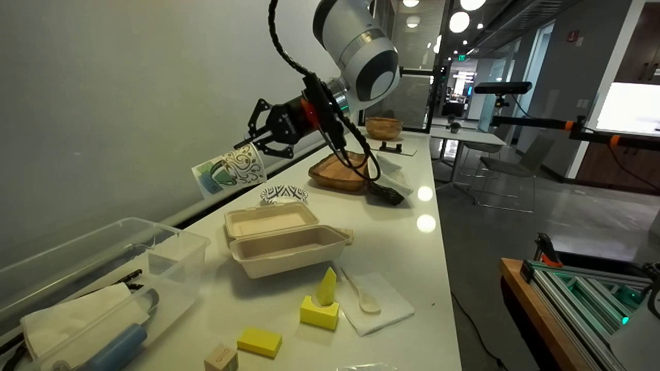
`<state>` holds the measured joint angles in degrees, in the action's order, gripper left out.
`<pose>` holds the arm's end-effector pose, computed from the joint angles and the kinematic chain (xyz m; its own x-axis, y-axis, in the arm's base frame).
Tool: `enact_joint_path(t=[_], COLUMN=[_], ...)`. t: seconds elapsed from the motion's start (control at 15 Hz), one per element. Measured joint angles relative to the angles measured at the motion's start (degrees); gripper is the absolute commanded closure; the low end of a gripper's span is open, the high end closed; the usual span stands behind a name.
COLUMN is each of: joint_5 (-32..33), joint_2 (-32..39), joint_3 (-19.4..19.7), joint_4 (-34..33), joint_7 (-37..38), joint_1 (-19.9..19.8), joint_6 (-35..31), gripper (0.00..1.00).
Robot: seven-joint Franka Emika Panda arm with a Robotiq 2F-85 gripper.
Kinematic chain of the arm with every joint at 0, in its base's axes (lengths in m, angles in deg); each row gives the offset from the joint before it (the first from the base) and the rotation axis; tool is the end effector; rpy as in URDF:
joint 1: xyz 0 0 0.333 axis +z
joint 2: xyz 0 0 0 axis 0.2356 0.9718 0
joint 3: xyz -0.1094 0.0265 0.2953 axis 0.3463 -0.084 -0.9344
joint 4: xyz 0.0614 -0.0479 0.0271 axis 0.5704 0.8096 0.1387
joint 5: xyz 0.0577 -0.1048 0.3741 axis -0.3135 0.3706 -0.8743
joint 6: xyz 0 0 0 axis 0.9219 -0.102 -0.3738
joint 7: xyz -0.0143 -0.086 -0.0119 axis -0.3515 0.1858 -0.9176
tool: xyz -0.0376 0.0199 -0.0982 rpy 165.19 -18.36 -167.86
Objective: Pick up the cup, and then pour its contents into the styrofoam pack
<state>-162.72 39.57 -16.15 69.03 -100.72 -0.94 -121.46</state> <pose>0.5734 -0.2007 0.2970 0.4699 -0.8713 -0.1413 -0.4625 -0.1067 -0.8802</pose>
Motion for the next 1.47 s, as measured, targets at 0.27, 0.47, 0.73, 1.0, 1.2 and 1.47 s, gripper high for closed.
enact_joint_path(t=[0.27, 0.47, 0.73, 1.0, 1.2, 1.47], joint_5=[-4.2, -4.4, -4.8, -4.9, -4.9, -6.1], joint_2=[-0.7, -0.7, -0.1, 0.1, 0.3, 1.8], joint_3=[3.0, 5.3, 6.9, 6.9, 7.0, 7.4], joint_4=[3.2, 5.0, 6.2, 6.5, 6.5, 6.5], joint_7=[-0.6, -0.6, -0.7, -0.7, -0.7, -0.1], joint_1=[-1.8, -2.8, -3.7, -3.7, -3.6, -4.2], joint_6=[11.8, 18.7, 26.2, 26.7, 27.1, 33.2], gripper=[0.99, 0.99, 0.96, 0.99, 0.99, 0.99])
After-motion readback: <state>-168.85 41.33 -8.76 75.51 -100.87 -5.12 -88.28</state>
